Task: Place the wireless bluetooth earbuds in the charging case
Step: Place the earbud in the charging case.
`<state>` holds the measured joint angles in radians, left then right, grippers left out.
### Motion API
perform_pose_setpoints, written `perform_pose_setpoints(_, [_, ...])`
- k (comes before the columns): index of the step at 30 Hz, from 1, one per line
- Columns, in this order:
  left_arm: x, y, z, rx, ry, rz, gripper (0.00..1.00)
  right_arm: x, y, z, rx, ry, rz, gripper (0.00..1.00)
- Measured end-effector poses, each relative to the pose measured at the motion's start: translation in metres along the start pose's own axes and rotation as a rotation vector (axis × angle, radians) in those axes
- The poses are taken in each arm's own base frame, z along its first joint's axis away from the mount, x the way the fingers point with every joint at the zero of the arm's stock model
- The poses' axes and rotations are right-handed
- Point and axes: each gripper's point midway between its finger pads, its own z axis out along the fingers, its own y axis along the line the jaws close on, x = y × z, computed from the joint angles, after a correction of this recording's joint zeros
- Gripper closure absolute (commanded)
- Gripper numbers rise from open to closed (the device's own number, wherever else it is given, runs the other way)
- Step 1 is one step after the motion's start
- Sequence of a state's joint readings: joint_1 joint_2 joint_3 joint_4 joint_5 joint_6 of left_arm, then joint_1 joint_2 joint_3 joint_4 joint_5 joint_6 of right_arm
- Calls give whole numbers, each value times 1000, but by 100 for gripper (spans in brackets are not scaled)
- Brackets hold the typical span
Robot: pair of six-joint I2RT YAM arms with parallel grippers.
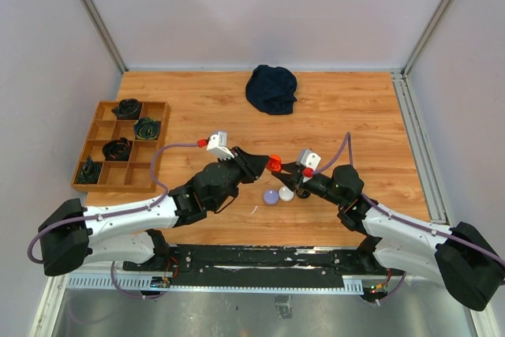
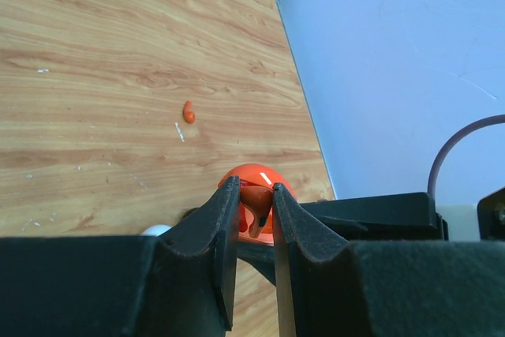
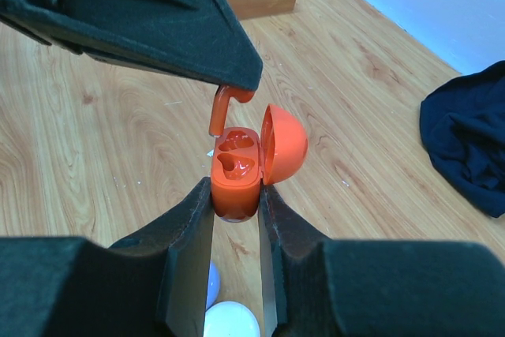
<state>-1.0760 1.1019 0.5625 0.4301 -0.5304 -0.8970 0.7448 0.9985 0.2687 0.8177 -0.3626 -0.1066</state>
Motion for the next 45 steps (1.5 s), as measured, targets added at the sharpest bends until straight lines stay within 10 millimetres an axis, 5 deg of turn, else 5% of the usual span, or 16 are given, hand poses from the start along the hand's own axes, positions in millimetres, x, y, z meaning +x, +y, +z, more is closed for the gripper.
perform_pose_setpoints(25, [16,9,6,-43,-33,23,74,0,0,-3,9,-7,10,89])
perform_pose_setpoints(45, [11,3,-2,-13,-41,64,32,-5,-1,-4,15,-25,17,89])
